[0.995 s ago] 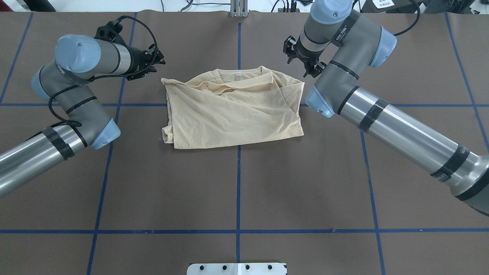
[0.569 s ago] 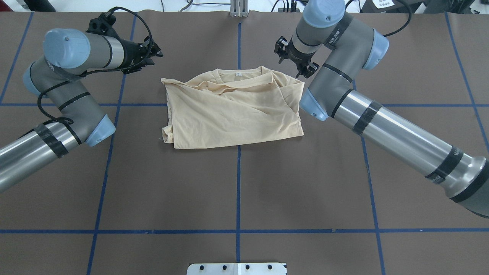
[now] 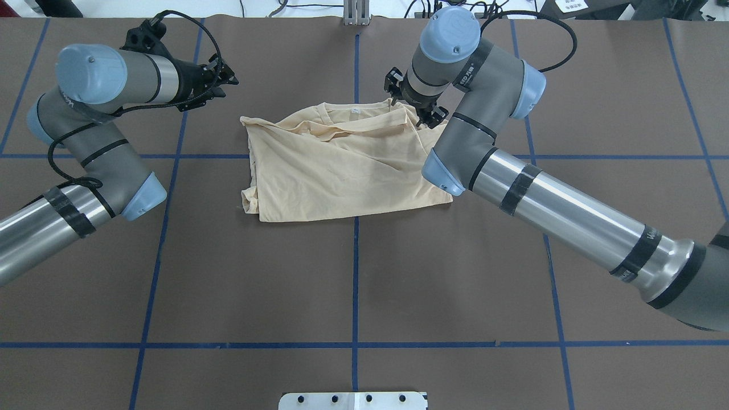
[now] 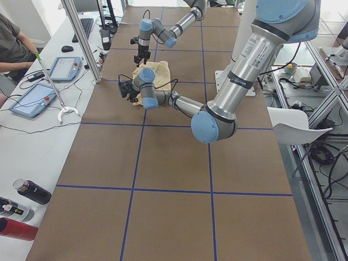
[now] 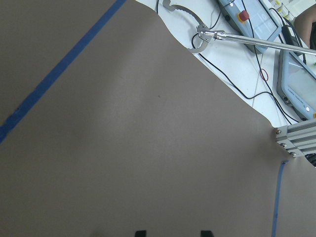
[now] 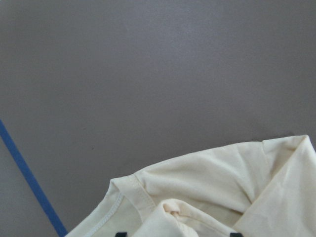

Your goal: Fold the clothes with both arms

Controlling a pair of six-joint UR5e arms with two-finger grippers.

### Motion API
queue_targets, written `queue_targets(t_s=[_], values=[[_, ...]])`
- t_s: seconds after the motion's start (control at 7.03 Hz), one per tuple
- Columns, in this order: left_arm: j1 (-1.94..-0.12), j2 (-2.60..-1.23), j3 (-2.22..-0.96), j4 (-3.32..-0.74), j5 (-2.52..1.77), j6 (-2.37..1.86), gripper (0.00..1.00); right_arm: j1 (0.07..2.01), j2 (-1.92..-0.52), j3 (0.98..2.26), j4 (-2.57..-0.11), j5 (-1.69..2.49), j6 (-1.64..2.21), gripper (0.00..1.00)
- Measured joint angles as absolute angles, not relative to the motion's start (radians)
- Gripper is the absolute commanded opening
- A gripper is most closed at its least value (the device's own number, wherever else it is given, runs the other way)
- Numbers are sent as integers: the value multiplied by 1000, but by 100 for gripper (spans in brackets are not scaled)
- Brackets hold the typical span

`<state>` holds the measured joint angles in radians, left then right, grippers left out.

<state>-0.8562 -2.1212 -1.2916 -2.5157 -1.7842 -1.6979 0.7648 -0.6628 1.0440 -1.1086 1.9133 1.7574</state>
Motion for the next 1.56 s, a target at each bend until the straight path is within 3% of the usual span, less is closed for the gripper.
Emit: queue_targets(t_s=[0.43, 0.57, 0.71, 0.85, 1.56], values=[[-856, -2118, -1292, -2516, -1776, -1698, 47, 751, -654, 1011, -1078, 1900, 1758, 60], [-855, -2114, -1291, -2516, -1770, -1697, 47, 748, -654, 1007, -1077, 1898, 1758, 49], [-855, -2108, -1291, -2516, -1767, -1696, 47, 748, -654, 1003, -1076, 1895, 1758, 11], [-855, -2105, -1291, -2516, -1766, -1695, 47, 747, -654, 1000, -1076, 1892, 1757, 0], [-853, -2089, -1288, -2517, -1757, -1696, 47, 763, -661, 1044, -1095, 1900, 1754, 0]])
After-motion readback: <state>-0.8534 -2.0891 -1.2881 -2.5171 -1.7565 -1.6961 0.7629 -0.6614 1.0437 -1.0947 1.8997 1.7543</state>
